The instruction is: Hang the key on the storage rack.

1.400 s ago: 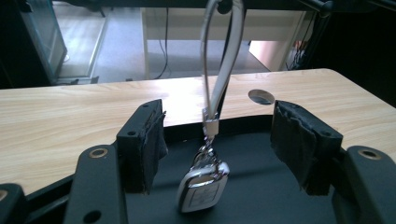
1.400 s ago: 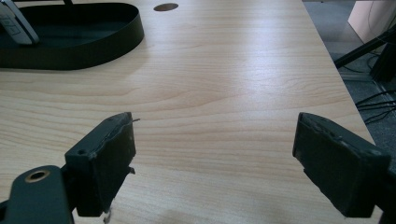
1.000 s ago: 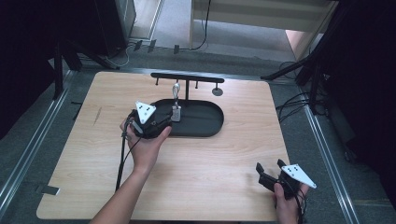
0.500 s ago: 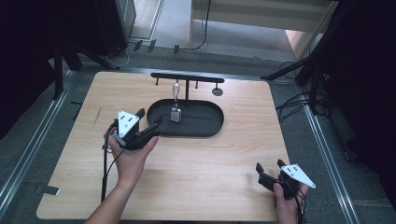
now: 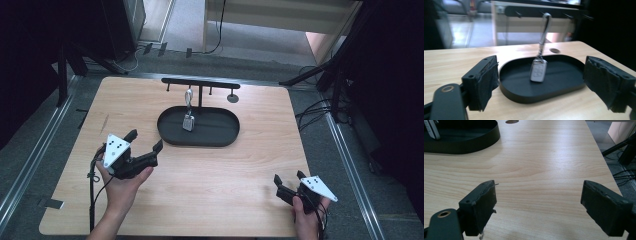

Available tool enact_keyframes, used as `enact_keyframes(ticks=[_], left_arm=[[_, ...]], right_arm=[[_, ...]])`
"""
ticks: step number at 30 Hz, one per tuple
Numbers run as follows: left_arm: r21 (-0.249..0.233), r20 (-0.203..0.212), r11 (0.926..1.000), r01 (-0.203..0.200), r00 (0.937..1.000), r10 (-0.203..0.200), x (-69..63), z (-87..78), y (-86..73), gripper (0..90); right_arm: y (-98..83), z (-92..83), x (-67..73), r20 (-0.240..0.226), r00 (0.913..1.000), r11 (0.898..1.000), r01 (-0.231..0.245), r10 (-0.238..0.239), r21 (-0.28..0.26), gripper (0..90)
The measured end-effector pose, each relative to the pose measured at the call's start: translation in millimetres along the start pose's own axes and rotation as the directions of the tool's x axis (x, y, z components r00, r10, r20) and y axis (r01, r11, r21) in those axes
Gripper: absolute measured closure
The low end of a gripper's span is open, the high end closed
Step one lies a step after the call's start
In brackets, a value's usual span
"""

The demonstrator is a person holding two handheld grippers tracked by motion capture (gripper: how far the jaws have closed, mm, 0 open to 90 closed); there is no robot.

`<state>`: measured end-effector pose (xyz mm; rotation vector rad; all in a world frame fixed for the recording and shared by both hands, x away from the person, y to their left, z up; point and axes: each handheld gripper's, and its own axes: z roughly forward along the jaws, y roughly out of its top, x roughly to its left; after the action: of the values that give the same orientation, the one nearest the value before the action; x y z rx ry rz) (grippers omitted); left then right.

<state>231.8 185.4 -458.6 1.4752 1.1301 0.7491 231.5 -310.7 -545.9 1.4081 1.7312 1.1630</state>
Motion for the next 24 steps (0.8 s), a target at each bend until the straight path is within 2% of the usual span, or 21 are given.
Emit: enact_keyframes(ticks=[4, 8, 17, 21, 24], left_arm=[[0.0, 0.014, 1.0, 0.009, 0.9999, -0.009, 12.6, -11.0, -10.7, 1.5], [-0.011, 0.026, 0.9995, 0.03, 0.9992, -0.03, 25.5, -23.5, -19.1, 0.0], [-0.001, -0.062, 0.9988, 0.049, 0.9968, -0.049, 56.6, -51.8, -40.0, 0.0], [0.007, -0.108, 0.9971, 0.075, 0.9914, -0.074, 72.6, -64.4, -50.7, 0.0], [0.015, -0.152, 0.9971, 0.075, 0.9858, -0.072, 85.1, -73.5, -60.8, 0.0]], right_arm=[[0.0, 0.0, 0.0, 0.002, 1.0, 1.0, -0.001, 0.0, 0.0, 13.0], [0.0, 0.1, 0.1, 0.004, 1.0, 1.0, 0.0, 0.0, 0.0, 13.1], [-0.1, -0.2, 0.1, 0.011, 0.9999, 1.0, -0.004, 0.004, 0.0, 13.1], [-0.2, -0.4, 0.2, 0.015, 0.9999, 1.0, -0.006, 0.006, 0.0, 13.1], [-0.3, -0.3, 0.4, 0.019, 0.9998, 1.0, -0.004, 0.004, 0.002, 13.1]])
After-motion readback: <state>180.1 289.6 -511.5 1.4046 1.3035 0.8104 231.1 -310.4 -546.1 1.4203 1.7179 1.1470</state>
